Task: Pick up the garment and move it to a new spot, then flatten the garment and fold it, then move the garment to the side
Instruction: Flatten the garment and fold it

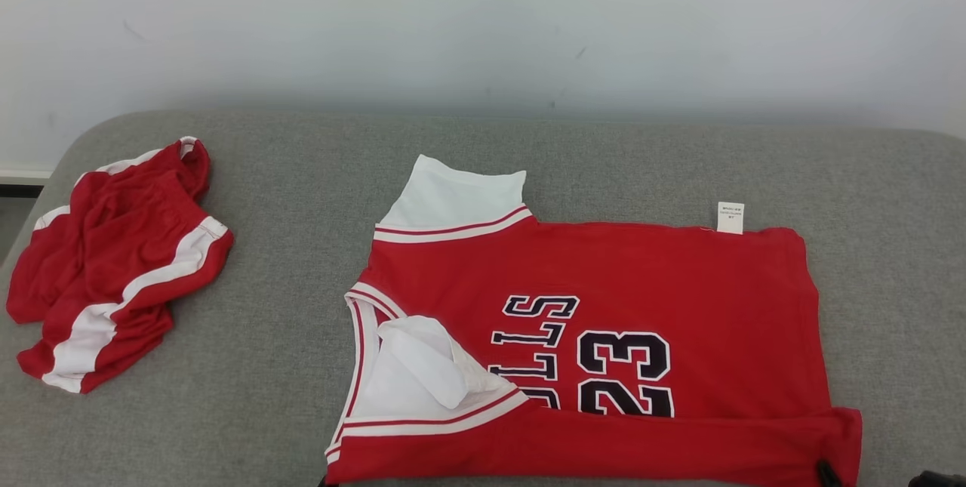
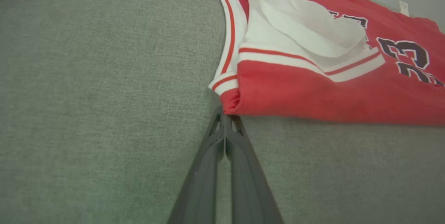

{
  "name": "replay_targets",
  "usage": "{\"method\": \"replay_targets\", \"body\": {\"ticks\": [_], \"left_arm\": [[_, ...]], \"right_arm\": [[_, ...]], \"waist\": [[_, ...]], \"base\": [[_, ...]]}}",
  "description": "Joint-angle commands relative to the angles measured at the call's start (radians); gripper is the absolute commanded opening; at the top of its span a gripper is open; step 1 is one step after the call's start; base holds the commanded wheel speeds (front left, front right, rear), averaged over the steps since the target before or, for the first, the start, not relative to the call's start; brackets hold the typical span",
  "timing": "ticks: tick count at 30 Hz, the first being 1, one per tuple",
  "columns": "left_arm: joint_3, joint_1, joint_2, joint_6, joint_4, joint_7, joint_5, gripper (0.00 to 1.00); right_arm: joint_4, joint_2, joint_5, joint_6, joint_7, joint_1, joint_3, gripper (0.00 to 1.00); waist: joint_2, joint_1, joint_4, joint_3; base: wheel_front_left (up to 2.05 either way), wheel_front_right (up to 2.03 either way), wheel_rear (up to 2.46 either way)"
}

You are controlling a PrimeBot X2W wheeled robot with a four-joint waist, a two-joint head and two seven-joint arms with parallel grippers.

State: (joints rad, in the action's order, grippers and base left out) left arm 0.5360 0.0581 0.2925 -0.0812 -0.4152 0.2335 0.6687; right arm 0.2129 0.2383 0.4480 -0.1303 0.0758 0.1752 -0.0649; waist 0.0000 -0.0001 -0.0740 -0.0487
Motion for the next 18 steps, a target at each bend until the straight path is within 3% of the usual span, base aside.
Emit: {"method": "replay_targets", "body": {"ticks": [1,4,5,6,7,8,18], "left_arm": [[-0.002,-0.018,0.011,-0.007,0.010,-0.005,0.001,0.00],[0.001,-0.032,0.018,-0.019,0.034,-0.015,0.001,0.00],[0.004,-0.038,0.021,-0.031,0.035,-0.028,-0.001,0.00],[0.008,-0.037,0.024,-0.035,0.039,-0.028,-0.010,0.54],[0.008,-0.036,0.026,-0.040,0.044,-0.024,-0.015,1.00],[0.006,-0.036,0.025,-0.042,0.051,-0.023,-0.015,1.00],[-0.055,-0.034,0.057,-0.087,0.162,0.025,-0.074,1.00]], "right_arm": [[-0.007,-0.004,-0.006,-0.001,0.007,0.014,-0.008,0.00],[-0.016,-0.016,-0.013,-0.001,0.020,0.022,-0.014,0.00],[-0.010,-0.018,-0.021,-0.001,0.011,0.017,-0.019,0.06],[-0.007,-0.020,-0.023,-0.001,0.007,0.014,-0.020,0.48],[-0.006,-0.020,-0.029,-0.001,-0.001,0.011,-0.020,0.96],[-0.005,-0.021,-0.030,-0.001,-0.008,0.008,-0.023,1.00],[-0.058,-0.018,-0.053,-0.001,-0.148,-0.013,-0.035,1.00]], "waist": [[0.0000,0.0001,-0.003,-0.003],[0.0000,0.0001,-0.003,-0.006],[0.0000,0.0001,-0.004,-0.006],[0.0000,0.0001,-0.005,-0.006],[0.0000,0.0001,-0.006,-0.006],[0.0000,0.0001,-0.006,-0.006],[0.0000,0.0001,-0.019,-0.008]], "base": [[0.00,0.00,0.00],[0.00,0.00,0.00],[0.00,0.00,0.00],[0.00,0.00,0.00],[0.00,0.00,0.00],[0.00,0.00,0.00],[0.00,0.00,0.00]]}}
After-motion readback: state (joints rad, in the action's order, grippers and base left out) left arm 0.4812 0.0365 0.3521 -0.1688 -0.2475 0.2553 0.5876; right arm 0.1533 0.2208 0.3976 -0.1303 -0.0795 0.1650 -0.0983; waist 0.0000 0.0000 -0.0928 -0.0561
